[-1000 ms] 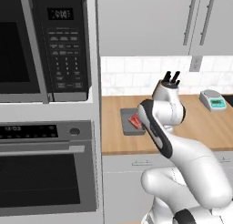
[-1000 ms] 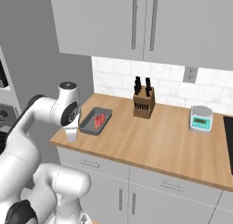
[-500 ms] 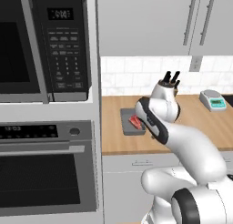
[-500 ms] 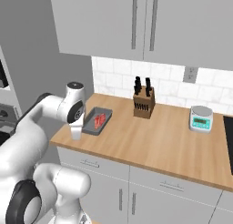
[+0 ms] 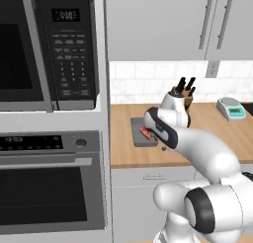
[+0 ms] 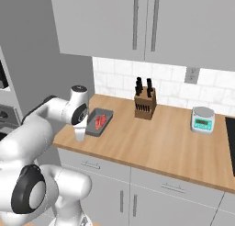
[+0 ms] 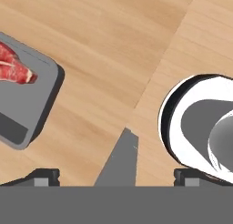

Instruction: Take the meat container that has the steak and place it on the second highest rack of the freezer. Then take the vegetable container that has the onion and garlic and place it on the highest rack of the freezer.

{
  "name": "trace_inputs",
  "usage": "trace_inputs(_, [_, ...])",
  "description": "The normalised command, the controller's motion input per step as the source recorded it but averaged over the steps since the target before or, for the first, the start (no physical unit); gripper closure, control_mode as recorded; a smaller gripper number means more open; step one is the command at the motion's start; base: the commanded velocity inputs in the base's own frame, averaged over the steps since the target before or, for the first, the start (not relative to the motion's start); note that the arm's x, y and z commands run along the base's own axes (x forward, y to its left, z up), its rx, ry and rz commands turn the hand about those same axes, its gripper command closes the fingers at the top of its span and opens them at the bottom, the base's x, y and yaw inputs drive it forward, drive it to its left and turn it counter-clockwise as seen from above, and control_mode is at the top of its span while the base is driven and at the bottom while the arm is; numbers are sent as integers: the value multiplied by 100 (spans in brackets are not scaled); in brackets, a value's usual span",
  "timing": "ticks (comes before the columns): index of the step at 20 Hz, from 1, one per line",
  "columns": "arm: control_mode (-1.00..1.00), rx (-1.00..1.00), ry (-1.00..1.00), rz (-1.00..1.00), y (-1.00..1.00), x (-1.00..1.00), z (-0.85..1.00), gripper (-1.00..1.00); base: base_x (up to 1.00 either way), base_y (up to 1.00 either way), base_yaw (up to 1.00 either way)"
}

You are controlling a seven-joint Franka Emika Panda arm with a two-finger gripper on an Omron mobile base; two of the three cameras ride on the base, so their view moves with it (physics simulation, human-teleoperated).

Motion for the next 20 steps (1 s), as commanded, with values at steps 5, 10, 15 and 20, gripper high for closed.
trace_inputs(5, [-100,0,0,0,3,28,-26,-100,0,0,0])
trace_inputs(10, [-100,0,0,0,1,28,-24,-100,0,0,0])
trace_inputs(15, [-100,0,0,0,1,26,-21,-100,0,0,0])
trace_inputs(20, [-100,0,0,0,6,28,-24,-100,0,0,0])
